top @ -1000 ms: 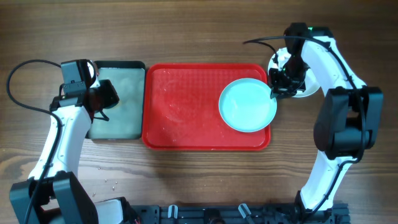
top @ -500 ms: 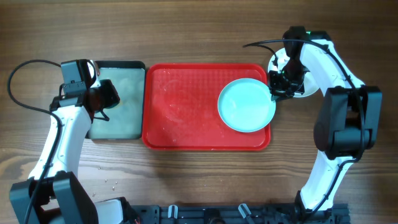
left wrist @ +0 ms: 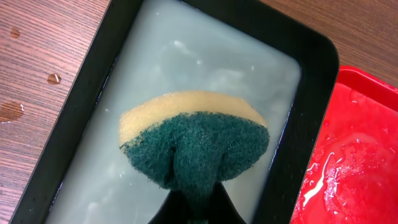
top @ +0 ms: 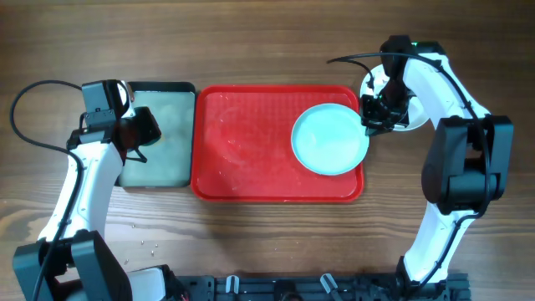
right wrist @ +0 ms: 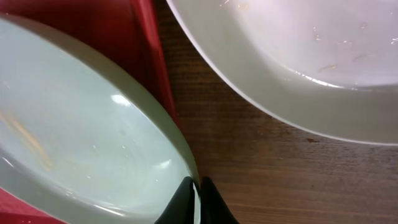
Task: Clean dirty plates on tray and stack at the side
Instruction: 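Release the stacked plate and move right gripper to the teal plate rim, then grasp the teal plate rim and slide it to the tray center with right gripper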
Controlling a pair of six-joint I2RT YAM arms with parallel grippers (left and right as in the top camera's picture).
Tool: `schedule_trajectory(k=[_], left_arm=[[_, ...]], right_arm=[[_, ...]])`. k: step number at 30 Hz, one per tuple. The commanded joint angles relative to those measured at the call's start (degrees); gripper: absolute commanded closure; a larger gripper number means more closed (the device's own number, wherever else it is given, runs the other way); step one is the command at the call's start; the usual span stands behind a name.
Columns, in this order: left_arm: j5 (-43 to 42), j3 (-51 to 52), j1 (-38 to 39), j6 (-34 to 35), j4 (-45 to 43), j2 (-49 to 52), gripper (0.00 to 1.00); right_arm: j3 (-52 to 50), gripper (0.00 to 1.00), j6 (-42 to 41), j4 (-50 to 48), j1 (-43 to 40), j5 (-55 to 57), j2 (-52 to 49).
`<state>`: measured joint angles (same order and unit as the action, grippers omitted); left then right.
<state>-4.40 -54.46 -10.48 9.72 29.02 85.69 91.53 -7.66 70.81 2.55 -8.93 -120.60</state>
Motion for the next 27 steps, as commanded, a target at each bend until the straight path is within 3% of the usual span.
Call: schedule_trajectory(k=[1, 3, 5, 9, 16, 22, 27], left_arm=[[-0.7, 0.2, -0.2, -0.3, -0.3, -0.5, 0.96], [-0.7, 0.2, -0.2, -0.3, -0.4, -0.5, 0.96], [-0.7, 0.2, -0.2, -0.3, -0.4, -0.5, 0.96], [-0.7, 0.2, -0.2, -0.3, -0.4, -0.5, 0.96], [-0.7, 0.2, -0.2, -0.3, -0.4, -0.5, 0.96], [-0.7, 0.2, -0.2, -0.3, -0.4, -0.5, 0.96], [-0.7, 0.2, -0.2, -0.3, -0.4, -0.5, 0.96]], right_arm=[[-2.7, 0.93, -0.5, -1.7, 0.3, 0.3, 1.1], [-3.5, 0.90, -0.5, -2.4, 0.3, -1.2, 1.1], [-3.5, 0.96, -0.5, -2.5, 0.3, -5.2, 1.1], [-3.5, 0.96, -0.8, -2.7, 2.0, -11.1, 1.1], [-3.5, 0.96, -4.2, -9.6, 13.3, -10.9, 1.1], [-3.5, 0.96, -9.0, -16.4, 22.7, -3.0, 1.1], [-3.5, 0.96, -8.9, -17.9, 25.6, 6.6, 1.1]])
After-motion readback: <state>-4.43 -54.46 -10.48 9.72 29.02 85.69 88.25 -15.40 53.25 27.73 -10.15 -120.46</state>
